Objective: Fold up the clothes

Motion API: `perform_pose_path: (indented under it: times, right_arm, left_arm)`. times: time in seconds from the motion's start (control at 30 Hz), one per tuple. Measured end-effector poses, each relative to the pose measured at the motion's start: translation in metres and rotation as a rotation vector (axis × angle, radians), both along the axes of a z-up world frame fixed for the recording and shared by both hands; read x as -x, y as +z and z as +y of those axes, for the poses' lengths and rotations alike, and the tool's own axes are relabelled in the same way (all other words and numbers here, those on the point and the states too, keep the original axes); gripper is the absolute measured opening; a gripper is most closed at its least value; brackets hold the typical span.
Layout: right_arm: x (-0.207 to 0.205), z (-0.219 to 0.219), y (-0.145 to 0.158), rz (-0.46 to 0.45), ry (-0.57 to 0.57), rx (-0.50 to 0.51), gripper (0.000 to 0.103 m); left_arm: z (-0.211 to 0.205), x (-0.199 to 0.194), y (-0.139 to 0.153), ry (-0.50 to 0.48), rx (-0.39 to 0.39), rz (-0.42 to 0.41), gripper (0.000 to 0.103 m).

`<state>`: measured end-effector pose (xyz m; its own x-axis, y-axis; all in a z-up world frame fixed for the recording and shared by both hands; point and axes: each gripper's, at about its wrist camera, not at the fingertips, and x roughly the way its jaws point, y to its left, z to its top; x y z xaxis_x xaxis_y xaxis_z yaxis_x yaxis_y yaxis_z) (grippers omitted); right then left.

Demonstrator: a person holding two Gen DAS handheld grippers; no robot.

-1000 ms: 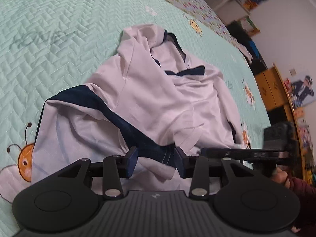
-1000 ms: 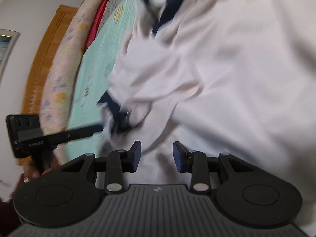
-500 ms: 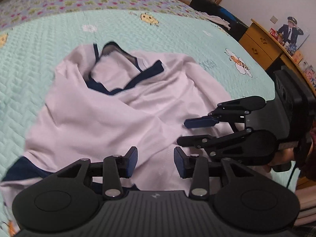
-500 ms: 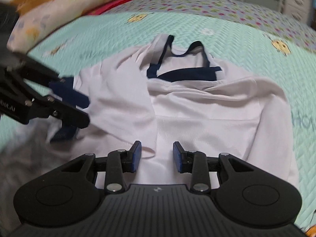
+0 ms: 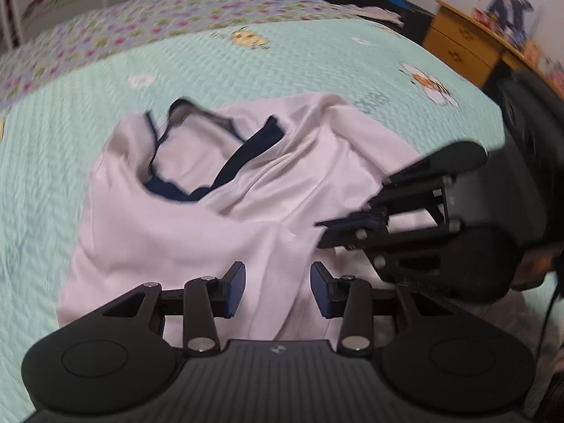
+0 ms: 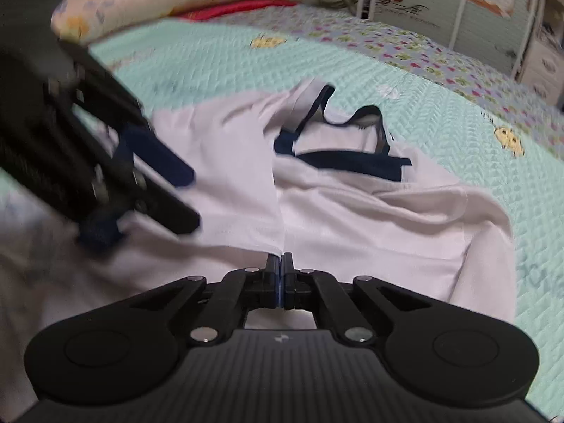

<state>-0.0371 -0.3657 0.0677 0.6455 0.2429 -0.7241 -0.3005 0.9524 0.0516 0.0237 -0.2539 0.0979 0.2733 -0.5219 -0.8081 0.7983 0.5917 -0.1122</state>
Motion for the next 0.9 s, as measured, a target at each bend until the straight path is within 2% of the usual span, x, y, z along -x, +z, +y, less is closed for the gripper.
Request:
perform_pose_path:
  times: [0.07, 0.13, 0.3, 0.43, 0.57, 0.73, 0.77, 0.8, 0.83, 0.9]
  right_arm:
    - [-0.005, -0.006, 0.009, 0.010, -0.032, -0.075, 0.000]
    - [-0.009, -0.007, 0.018, 0.002, -0.033, -0.110, 0.000]
    - [-0.019, -0.008, 0.041, -0.024, -0.033, -0.189, 0.000]
    - [-0.027, 0.000, 0.049, -0.047, -0.010, -0.185, 0.000]
    - [-0.030, 0.006, 0.046, -0.068, -0.008, -0.130, 0.000]
    - [-0.028, 0.014, 0.046, -0.068, 0.024, -0.119, 0.000]
    - [-0.028, 0.016, 0.046, -0.070, 0.032, -0.111, 0.000]
    - [-0.028, 0.017, 0.046, -0.071, 0.037, -0.110, 0.000]
    - [-0.028, 0.018, 0.046, -0.070, 0.039, -0.111, 0.000]
    - [-0.029, 0.019, 0.048, -0.083, 0.034, -0.116, 0.000]
  left_arm:
    - [-0.005, 0.002, 0.003, -0.021, -0.009, -0.043, 0.043]
    - [-0.008, 0.002, 0.007, -0.026, -0.016, -0.089, 0.043]
    - [-0.006, -0.008, 0.015, -0.019, -0.013, -0.126, 0.043]
    - [-0.004, -0.011, 0.016, -0.023, -0.015, -0.175, 0.042]
    - [0.004, -0.019, 0.016, 0.008, -0.025, -0.163, 0.040]
    - [0.009, -0.022, 0.014, 0.002, -0.021, -0.152, 0.037]
    - [0.010, -0.023, 0.013, -0.003, -0.007, -0.146, 0.025]
    - [0.011, -0.024, 0.011, -0.008, 0.006, -0.141, 0.000]
    - [0.012, -0.028, 0.011, -0.002, 0.030, -0.120, 0.000]
    - [0.018, -0.035, 0.014, 0.057, 0.070, -0.130, 0.000]
